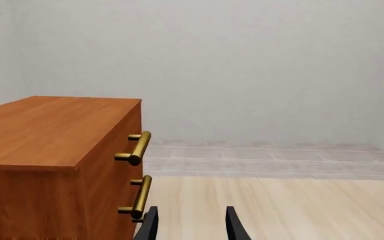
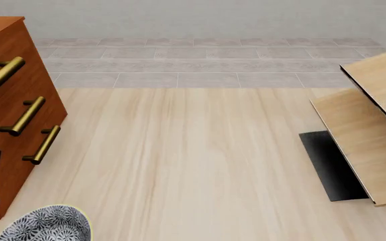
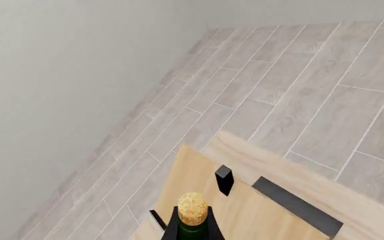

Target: Put the wine bottle on the wine rack.

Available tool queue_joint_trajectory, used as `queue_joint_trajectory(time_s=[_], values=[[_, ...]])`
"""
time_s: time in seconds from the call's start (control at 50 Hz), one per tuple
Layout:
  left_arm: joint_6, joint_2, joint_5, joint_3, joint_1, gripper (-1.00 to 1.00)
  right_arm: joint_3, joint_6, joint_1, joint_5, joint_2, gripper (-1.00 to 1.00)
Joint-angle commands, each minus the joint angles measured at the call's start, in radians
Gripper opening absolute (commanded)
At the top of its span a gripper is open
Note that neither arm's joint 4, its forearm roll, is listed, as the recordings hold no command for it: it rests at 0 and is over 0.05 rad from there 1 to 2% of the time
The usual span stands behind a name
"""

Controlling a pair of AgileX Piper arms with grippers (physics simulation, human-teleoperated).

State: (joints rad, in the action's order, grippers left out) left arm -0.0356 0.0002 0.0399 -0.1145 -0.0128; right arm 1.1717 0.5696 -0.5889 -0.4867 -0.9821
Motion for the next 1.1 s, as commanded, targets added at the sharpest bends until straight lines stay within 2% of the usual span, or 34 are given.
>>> queue_joint_trajectory(time_s=[0.02,1.1], values=[[0.000,0.000,-0.007,-0.008,-0.002,1.00,0.008,0.012,-0.041,0.019,-0.026,-1.00],[0.005,0.000,0.002,0.001,0.006,1.00,-0.146,-0.016,-0.093,0.182,-0.134,-1.00]])
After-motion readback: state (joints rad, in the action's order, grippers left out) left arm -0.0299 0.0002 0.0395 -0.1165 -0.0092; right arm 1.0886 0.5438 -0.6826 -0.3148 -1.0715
